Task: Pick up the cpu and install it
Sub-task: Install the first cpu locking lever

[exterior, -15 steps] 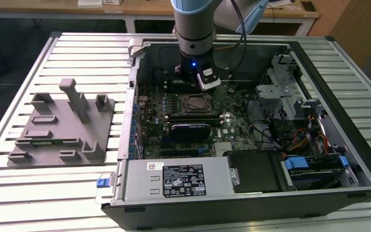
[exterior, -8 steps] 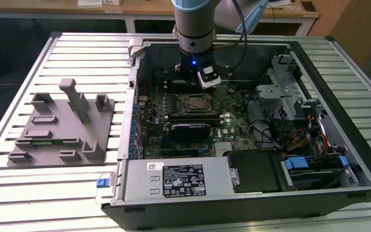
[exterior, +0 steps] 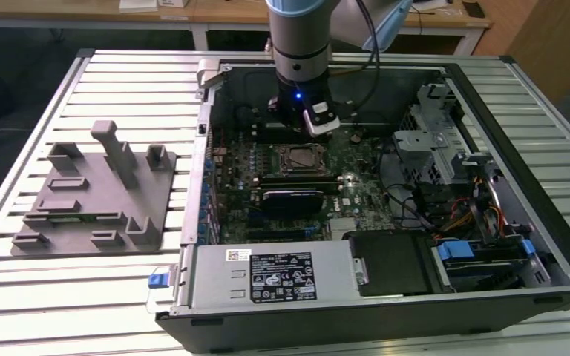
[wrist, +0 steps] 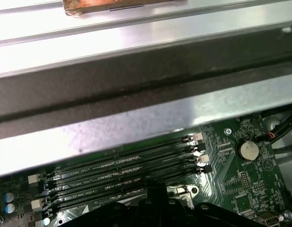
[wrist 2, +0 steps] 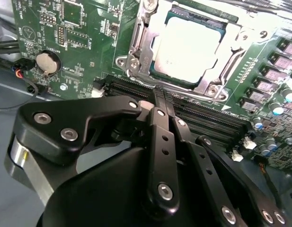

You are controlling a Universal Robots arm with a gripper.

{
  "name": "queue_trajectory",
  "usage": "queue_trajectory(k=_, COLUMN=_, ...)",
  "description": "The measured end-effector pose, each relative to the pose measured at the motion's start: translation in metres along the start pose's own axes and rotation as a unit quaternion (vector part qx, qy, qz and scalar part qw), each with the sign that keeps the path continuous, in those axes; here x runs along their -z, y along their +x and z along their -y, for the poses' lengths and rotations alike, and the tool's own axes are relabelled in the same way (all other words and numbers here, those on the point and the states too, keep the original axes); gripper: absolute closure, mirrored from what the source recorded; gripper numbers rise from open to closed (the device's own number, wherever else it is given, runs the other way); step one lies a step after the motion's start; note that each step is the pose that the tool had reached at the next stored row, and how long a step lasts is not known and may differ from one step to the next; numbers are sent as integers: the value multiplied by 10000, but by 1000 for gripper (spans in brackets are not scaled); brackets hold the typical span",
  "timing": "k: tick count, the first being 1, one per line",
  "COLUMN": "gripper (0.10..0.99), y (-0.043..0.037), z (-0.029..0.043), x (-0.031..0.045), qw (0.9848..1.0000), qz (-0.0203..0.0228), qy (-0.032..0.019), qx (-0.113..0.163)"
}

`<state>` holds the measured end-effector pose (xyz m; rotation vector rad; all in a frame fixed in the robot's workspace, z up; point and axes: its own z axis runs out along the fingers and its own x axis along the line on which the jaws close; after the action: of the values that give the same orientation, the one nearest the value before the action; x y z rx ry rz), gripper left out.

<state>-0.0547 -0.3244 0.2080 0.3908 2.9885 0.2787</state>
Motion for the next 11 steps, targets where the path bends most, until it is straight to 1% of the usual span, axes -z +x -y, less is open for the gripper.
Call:
queue_trajectory(k=3, gripper=980, y=-10, z=-2, x=-4, qw=10000, qz=-44, qy=82, qx=-1)
queue_trajectory(k=7, gripper=980, y=-31, z=-7, x=-10, qw=9997, qz=-105, qy=234, qx=0)
queue_trajectory(k=8, gripper=980, y=-33, z=-7, x=-11, qw=9996, qz=-110, qy=278, qx=2)
queue_trajectory(k=9, gripper=980, y=-36, z=-8, x=-11, qw=9994, qz=-108, qy=332, qx=6)
queue_trajectory(k=11, gripper=980, y=-39, z=-8, x=-13, qw=9990, qz=-95, qy=438, qx=18)
